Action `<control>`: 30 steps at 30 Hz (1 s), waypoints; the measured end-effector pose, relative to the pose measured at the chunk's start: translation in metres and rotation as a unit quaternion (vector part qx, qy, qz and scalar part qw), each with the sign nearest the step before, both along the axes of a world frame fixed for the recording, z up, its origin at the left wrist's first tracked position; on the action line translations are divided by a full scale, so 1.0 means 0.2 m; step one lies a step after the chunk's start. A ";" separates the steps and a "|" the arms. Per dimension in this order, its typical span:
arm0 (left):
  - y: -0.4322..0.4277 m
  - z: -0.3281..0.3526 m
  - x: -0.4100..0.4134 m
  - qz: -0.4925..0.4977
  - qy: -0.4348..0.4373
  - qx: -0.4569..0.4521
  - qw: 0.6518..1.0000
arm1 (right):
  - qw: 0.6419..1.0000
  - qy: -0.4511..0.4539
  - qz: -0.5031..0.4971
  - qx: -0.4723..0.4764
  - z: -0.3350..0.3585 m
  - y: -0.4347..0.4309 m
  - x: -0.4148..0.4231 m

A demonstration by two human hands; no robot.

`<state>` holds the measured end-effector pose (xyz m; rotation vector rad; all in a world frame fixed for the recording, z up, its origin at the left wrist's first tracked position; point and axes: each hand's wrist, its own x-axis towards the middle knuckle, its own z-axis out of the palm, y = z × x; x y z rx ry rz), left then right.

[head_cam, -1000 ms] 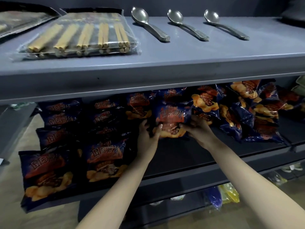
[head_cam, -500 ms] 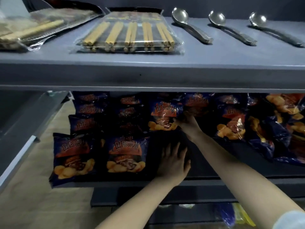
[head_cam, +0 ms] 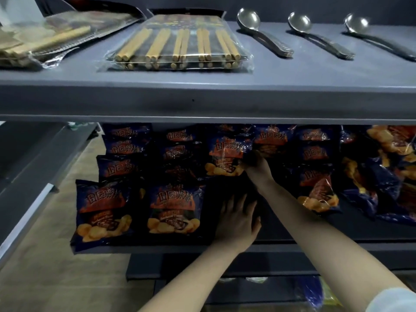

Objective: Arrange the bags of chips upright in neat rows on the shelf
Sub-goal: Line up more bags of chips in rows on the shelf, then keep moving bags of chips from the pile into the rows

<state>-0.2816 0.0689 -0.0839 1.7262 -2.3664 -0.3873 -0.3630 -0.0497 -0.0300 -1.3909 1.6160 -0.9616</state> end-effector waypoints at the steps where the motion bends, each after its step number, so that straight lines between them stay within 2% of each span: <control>1: 0.00 0.00 0.00 -0.001 -0.002 0.002 1.000 | 1.000 -0.002 0.005 -0.007 0.01 0.01 -0.01; 3: 0.00 -0.01 0.01 -0.003 -0.008 0.007 1.000 | 1.000 -0.013 0.007 -0.025 0.05 0.02 -0.02; 6: -0.01 -0.03 -0.01 0.018 -0.006 -0.006 1.000 | 0.996 -0.083 -0.013 -0.037 0.14 0.03 -0.07; 9: -0.03 -0.01 -0.04 0.026 0.033 -0.034 0.999 | 0.988 -0.126 -0.029 -0.084 0.24 0.02 -0.20; 12: -0.06 0.09 -0.08 0.025 0.151 -0.029 0.988 | 0.988 -0.066 -0.070 -0.120 0.29 0.04 -0.31; 15: -0.15 0.14 -0.12 0.072 0.309 -0.024 0.948 | 0.991 0.005 -0.048 -0.121 0.29 0.08 -0.40; 17: -0.16 0.23 -0.43 -0.006 0.368 0.054 0.928 | 0.973 0.068 -0.172 -0.141 0.33 0.34 -0.79; 19: -0.22 0.24 -0.46 0.041 0.435 0.095 0.894 | 0.975 0.089 -0.162 -0.121 0.30 0.40 -0.87; 21: -0.26 0.26 -0.48 0.087 0.468 0.095 0.874 | 0.973 0.168 -0.117 -0.101 0.22 0.45 -0.85; 22: -0.28 0.25 -0.45 0.091 0.458 0.062 0.882 | 0.969 0.196 -0.103 -0.109 0.18 0.47 -0.83; 23: -0.29 0.23 -0.46 0.070 0.418 0.003 0.906 | 0.964 0.217 -0.094 -0.119 0.14 0.49 -0.83; 25: -0.29 0.21 -0.49 -0.027 0.266 -0.151 0.952 | 0.952 0.271 -0.046 -0.131 0.04 0.55 -0.84; 26: -0.29 0.20 -0.51 -0.087 0.182 -0.210 0.957 | 0.942 0.307 -0.018 -0.135 0.00 0.57 -0.84; 28: -0.30 0.14 -0.53 -0.175 0.058 -0.235 0.954 | 0.925 0.357 0.024 -0.128 -0.07 0.60 -0.81; 30: -0.30 0.08 -0.53 -0.191 0.010 -0.209 0.959 | 0.920 0.376 0.034 -0.105 -0.11 0.62 -0.78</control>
